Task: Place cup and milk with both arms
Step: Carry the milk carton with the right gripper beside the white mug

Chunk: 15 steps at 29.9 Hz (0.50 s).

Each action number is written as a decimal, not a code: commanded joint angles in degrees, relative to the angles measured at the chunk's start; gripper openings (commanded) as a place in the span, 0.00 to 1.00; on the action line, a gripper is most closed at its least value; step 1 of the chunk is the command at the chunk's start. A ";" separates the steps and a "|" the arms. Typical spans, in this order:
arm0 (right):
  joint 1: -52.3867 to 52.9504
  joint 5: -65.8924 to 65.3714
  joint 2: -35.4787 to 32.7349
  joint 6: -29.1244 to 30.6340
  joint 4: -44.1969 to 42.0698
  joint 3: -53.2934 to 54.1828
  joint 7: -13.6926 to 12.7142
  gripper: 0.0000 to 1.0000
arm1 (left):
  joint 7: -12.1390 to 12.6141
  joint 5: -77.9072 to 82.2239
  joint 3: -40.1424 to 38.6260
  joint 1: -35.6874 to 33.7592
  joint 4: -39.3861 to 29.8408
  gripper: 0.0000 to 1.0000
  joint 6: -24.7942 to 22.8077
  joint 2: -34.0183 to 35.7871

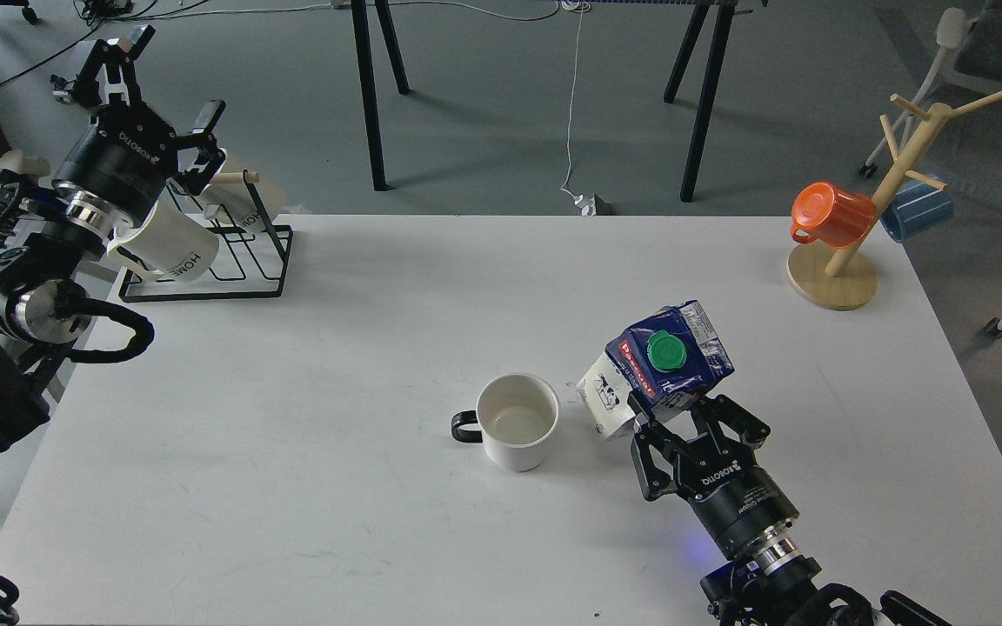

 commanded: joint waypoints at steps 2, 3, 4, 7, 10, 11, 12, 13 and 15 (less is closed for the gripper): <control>0.04 -0.99 0.60 0.00 -1.30 -0.06 -0.08 0.47 | 0.00 0.00 0.01 0.00 0.05 0.99 0.00 0.00; 0.04 -1.08 0.60 0.00 -1.30 -0.06 -0.08 0.47 | 0.00 0.00 0.01 0.00 0.05 0.99 0.00 0.00; 0.04 -1.17 0.60 0.00 -1.39 -0.15 -0.08 0.47 | 0.00 0.00 0.01 0.00 0.05 0.99 0.00 0.00; 0.22 -1.43 0.69 0.00 -1.39 -0.15 -0.26 0.48 | 0.00 0.00 0.01 0.00 0.05 0.99 0.00 0.00; 0.39 -2.74 1.04 0.00 -1.48 -0.15 -0.43 0.51 | 0.00 0.00 0.01 0.00 0.05 0.99 0.00 0.00; 0.40 -3.10 1.39 0.00 -1.48 -0.15 -0.43 0.51 | 0.00 0.00 -0.08 0.00 0.05 0.99 0.00 0.00; 0.40 -3.27 1.74 0.00 -1.57 -0.15 -0.52 0.52 | 0.00 0.00 0.01 0.00 0.05 0.99 0.00 -0.09; 0.48 -3.28 2.01 0.00 -1.57 -0.15 -0.52 0.52 | 0.00 0.00 0.01 0.00 0.05 0.99 0.00 -0.09; 0.57 -3.28 2.45 0.00 -1.92 -0.15 -0.52 0.52 | 0.00 0.00 0.01 0.00 0.05 0.99 0.00 -0.09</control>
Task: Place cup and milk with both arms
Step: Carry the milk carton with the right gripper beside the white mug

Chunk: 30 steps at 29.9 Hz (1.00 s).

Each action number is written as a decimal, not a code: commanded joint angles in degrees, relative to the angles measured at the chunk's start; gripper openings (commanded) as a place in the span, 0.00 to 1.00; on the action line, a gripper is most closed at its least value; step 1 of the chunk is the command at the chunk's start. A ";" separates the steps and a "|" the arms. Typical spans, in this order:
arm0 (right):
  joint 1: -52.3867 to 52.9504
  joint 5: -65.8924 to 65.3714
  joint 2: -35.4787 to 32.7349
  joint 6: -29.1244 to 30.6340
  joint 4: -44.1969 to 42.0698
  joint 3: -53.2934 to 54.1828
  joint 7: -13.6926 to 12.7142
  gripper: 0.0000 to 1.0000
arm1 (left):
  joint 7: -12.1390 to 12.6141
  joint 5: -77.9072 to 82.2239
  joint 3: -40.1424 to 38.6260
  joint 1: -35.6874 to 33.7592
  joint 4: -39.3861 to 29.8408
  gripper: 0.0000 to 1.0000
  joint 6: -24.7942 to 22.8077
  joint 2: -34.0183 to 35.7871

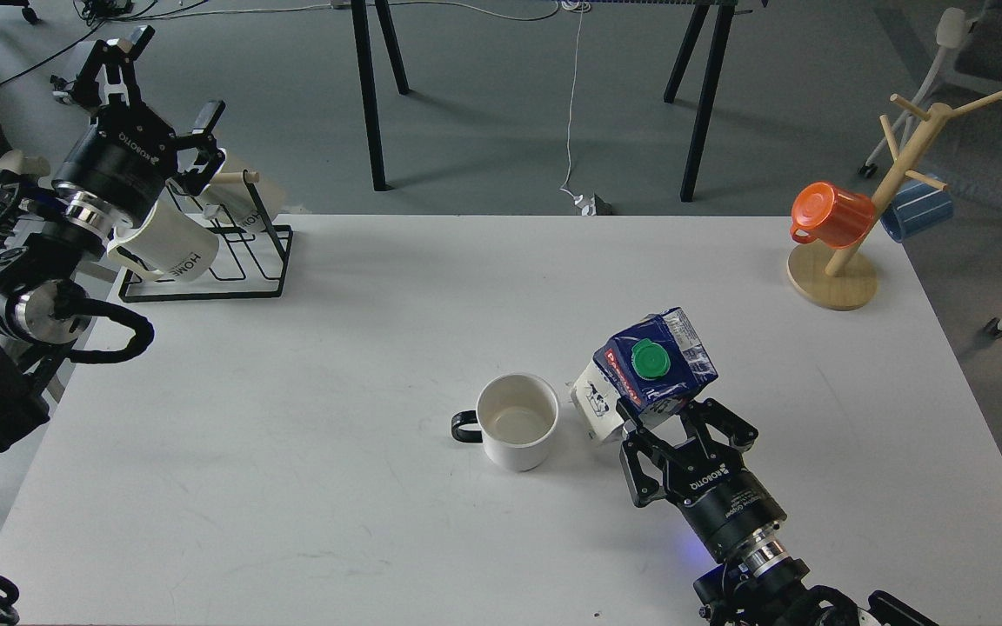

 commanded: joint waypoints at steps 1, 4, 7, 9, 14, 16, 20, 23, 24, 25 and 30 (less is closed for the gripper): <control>0.14 -0.16 1.03 0.00 -0.73 0.01 -0.11 0.52 | 0.00 0.00 0.00 0.00 0.00 0.99 0.00 -0.01; 0.14 -0.25 1.65 0.00 -1.53 0.01 -0.20 0.52 | 0.00 0.00 0.00 0.00 0.00 0.99 0.00 -0.01; 0.05 -0.25 1.91 0.00 -1.96 0.01 -0.20 0.53 | 0.00 0.00 0.00 0.00 0.08 0.99 0.00 0.08; -0.03 -0.25 2.00 0.00 -2.40 0.01 -0.11 0.53 | 0.00 0.00 0.00 0.00 0.08 0.99 0.00 0.08; -0.03 -0.25 2.00 0.00 -3.55 -0.69 -0.20 0.53 | 0.00 0.00 0.00 0.00 0.08 0.99 0.00 0.08; -0.03 -0.25 2.00 0.00 -3.55 -0.96 -0.11 0.53 | 0.00 0.00 0.00 0.00 0.08 0.99 0.00 0.07; -0.03 -0.25 2.26 0.00 -3.81 -1.13 -0.11 0.53 | 0.00 0.00 0.00 0.00 0.08 0.99 0.00 -0.01; 0.05 -0.25 2.70 0.00 -4.43 -1.13 -0.20 0.54 | 0.00 0.00 0.00 0.00 0.08 0.99 0.00 0.08; 0.05 -0.25 2.70 0.00 -4.51 -1.13 -0.20 0.56 | 0.00 0.00 0.00 0.08 0.08 0.99 0.00 0.08; 0.05 -0.25 2.70 0.00 -4.52 -1.13 -0.20 0.58 | 0.00 0.00 0.00 0.08 0.08 0.99 0.00 0.08; -0.03 -0.25 2.70 0.00 -4.52 -1.13 -0.28 0.61 | 0.00 0.00 0.00 0.08 0.08 0.99 0.00 0.08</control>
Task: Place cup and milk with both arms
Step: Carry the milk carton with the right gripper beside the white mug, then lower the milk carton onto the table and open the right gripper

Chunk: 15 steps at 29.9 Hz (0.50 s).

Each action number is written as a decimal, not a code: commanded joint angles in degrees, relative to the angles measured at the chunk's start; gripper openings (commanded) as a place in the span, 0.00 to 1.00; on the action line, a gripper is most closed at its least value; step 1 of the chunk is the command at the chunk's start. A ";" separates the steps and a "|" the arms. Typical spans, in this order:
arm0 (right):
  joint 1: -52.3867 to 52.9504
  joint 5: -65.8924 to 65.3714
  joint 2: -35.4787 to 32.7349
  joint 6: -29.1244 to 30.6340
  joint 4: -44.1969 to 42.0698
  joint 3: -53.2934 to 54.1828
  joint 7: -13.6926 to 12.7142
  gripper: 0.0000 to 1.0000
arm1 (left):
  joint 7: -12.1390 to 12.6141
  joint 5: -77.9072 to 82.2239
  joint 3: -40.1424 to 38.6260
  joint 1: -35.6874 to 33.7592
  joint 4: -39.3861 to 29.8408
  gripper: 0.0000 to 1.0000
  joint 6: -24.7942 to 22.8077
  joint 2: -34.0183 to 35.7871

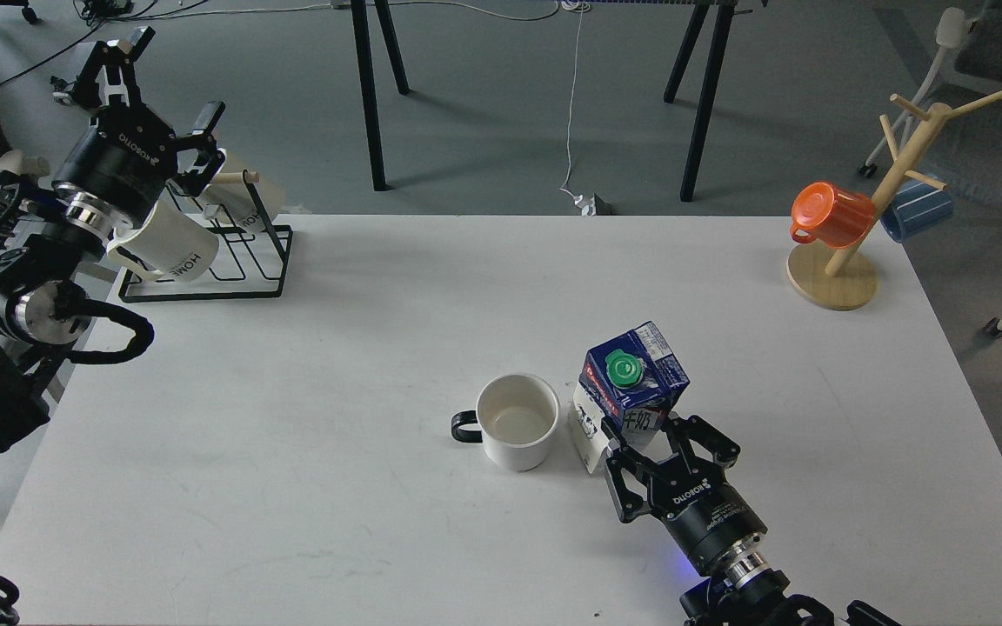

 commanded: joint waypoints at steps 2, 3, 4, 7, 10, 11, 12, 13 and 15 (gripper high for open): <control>-0.17 0.00 0.00 0.00 -0.01 0.01 -0.01 0.64 | 0.00 0.00 0.00 0.02 0.00 0.99 0.00 0.03; -0.17 0.00 0.00 0.00 -0.01 0.01 -0.01 0.64 | 0.00 0.00 0.00 0.02 0.00 0.99 0.00 0.03; -0.17 0.00 0.00 0.00 -0.01 0.01 -0.01 0.64 | 0.00 0.00 0.00 0.02 0.00 0.99 0.00 0.03; -0.26 0.00 -0.08 0.00 -0.01 0.01 -0.01 0.67 | 0.00 0.00 0.00 0.02 0.00 0.99 0.00 -0.06; -0.35 0.00 -0.17 0.00 0.08 0.01 -0.01 0.80 | 0.00 0.00 0.00 0.02 0.00 0.99 0.00 0.03; -0.35 0.00 -0.17 0.00 0.08 0.01 -0.01 0.88 | 0.00 0.00 0.00 0.02 0.00 0.99 0.00 0.03; -0.44 0.00 -0.17 0.00 0.08 0.01 -0.01 0.94 | 0.00 0.00 0.00 0.02 0.00 0.99 0.00 0.03; -0.44 0.00 -0.17 0.00 0.08 0.01 -0.01 0.98 | 0.00 0.00 0.00 0.02 0.00 0.99 0.00 0.03; -0.70 0.18 -0.17 0.00 0.16 0.01 -0.01 0.98 | 0.00 0.00 0.00 -0.06 0.00 0.99 0.00 0.03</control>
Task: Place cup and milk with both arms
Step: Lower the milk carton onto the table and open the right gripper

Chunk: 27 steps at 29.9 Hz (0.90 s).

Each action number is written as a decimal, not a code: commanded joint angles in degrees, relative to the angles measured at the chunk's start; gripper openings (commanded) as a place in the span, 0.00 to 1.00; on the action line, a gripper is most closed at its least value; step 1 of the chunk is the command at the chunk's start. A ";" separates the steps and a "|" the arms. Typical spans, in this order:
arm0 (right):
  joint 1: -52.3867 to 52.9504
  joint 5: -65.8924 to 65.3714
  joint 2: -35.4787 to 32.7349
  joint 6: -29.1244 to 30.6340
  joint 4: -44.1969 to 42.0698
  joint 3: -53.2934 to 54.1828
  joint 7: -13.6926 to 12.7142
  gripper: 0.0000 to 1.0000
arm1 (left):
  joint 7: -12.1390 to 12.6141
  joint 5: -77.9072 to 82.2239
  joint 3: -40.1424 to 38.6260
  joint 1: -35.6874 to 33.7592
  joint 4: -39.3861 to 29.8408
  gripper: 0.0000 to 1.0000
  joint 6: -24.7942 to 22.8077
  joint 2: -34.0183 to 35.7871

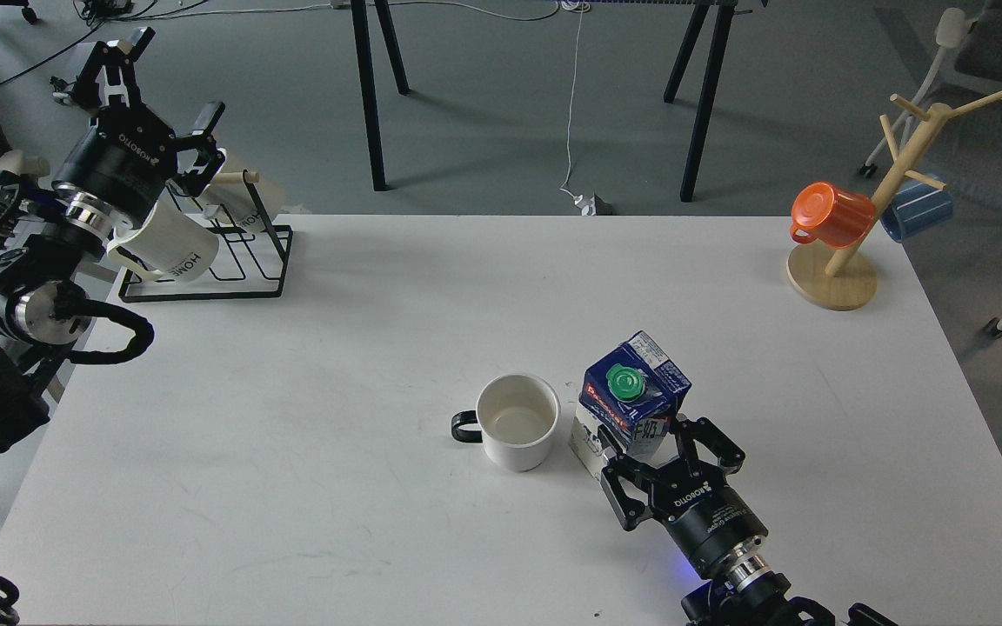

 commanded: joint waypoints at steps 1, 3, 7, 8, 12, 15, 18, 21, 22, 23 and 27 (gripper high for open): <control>-0.35 0.18 -0.01 0.00 0.20 0.00 0.00 0.98 | 0.00 0.00 0.00 0.00 0.00 0.99 0.00 -0.07; -0.52 0.18 -0.10 0.00 0.47 0.00 -0.08 0.98 | 0.00 0.00 0.00 0.00 0.00 0.99 0.00 -0.07; -1.31 0.18 -0.10 0.00 0.99 0.00 -0.08 0.98 | 0.00 0.00 0.00 0.00 0.00 0.99 0.00 -0.07; -1.31 0.18 -0.18 0.00 1.17 0.00 -0.08 0.98 | 0.00 0.00 0.00 0.00 0.00 0.99 0.00 -0.07; -2.54 0.18 -0.45 0.00 2.75 0.00 -0.08 0.98 | 0.00 0.00 0.00 0.00 0.00 0.99 0.00 -0.07; -3.60 0.09 -0.54 0.00 3.80 0.09 -0.08 0.98 | 0.00 0.00 0.00 0.00 0.00 0.99 0.00 -0.07; -4.21 0.09 -1.41 0.00 5.12 0.09 -0.08 0.98 | 0.00 0.00 0.00 0.00 0.00 0.99 0.00 -0.07; -4.74 0.18 -2.47 0.00 6.35 0.27 0.00 0.98 | 0.00 0.00 0.00 0.00 0.00 0.99 0.00 -0.07; -5.26 0.18 -2.64 0.00 6.62 0.53 0.00 0.98 | 0.00 0.00 0.00 0.00 0.00 0.99 0.00 -0.07; -5.97 0.18 -2.82 0.00 6.79 0.88 0.00 0.98 | 0.00 0.00 0.00 0.00 0.00 0.99 0.00 -0.07; -6.76 0.26 -4.14 0.00 7.76 1.15 0.09 0.98 | 0.00 0.00 0.00 0.00 0.00 0.99 0.00 -0.07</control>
